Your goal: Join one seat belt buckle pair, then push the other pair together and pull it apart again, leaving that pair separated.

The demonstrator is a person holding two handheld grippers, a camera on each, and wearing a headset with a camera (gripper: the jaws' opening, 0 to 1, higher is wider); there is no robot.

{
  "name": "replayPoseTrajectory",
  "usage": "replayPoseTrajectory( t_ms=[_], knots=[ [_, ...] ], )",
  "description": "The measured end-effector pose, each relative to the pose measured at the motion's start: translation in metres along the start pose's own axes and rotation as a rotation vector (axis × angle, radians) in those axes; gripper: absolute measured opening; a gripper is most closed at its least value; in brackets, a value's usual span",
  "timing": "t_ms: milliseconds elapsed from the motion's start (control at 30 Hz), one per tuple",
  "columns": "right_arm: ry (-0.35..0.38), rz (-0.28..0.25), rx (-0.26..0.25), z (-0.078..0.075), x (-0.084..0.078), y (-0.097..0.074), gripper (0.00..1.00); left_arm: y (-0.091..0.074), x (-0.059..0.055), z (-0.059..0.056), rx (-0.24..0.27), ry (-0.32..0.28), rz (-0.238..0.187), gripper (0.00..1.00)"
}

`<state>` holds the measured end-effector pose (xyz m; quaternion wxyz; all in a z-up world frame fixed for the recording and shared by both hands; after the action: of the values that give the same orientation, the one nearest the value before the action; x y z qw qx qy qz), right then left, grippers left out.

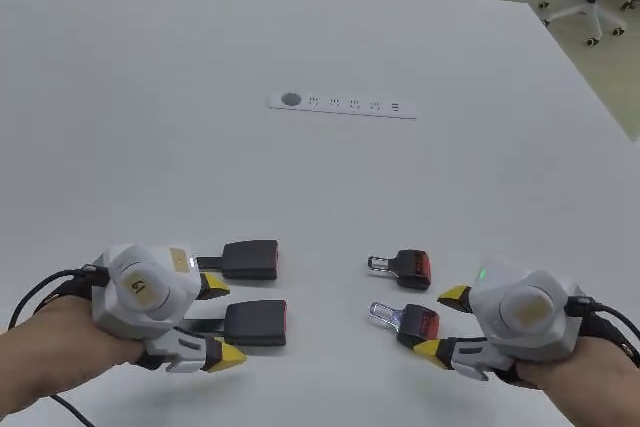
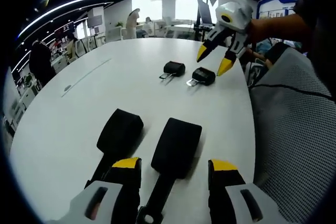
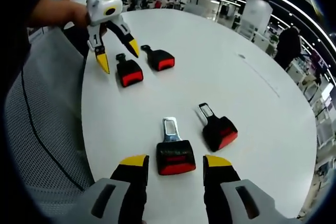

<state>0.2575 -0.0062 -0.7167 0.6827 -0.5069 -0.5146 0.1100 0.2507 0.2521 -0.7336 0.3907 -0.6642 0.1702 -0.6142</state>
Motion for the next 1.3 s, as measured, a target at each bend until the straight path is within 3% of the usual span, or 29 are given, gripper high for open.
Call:
replayPoseTrajectory(
  t_ms=[300,400,600,1033,1133,1300],
  knots=[
    [-0.063,0.056,0.054,0.000,0.001,0.011,0.31,0.005,-0.005,0.007,-0.029,0.016,0.018,0.47],
    [-0.041,0.051,0.065,-0.003,0.000,0.015,0.32,0.006,-0.003,0.007,-0.039,0.028,0.025,0.46],
    [-0.071,0.083,0.091,-0.002,-0.002,0.019,0.33,0.011,-0.001,0.002,-0.065,0.081,0.064,0.43],
    [-0.170,0.147,0.141,-0.004,-0.007,0.024,0.32,0.016,0.006,0.001,-0.111,0.135,0.067,0.37],
    [-0.224,0.170,0.154,-0.003,-0.008,0.026,0.32,0.017,0.006,0.003,-0.128,0.154,0.071,0.37],
    [-0.207,0.174,0.193,-0.005,-0.008,0.028,0.32,0.017,0.008,0.000,-0.145,0.198,0.075,0.36]
  ],
)
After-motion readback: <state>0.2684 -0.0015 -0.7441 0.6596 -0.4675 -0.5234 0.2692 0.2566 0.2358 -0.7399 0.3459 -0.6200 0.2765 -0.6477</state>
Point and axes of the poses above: the centre of the closed fingertips' face, and the gripper's own axes: y roughly forward along the fingers, z roughly to its left, x roughly out of its top, the point moved 4 cm from there along -y, roughly backward along the fingers, and after that the axes turned 7 degrees about y, right-handed, at the moved point
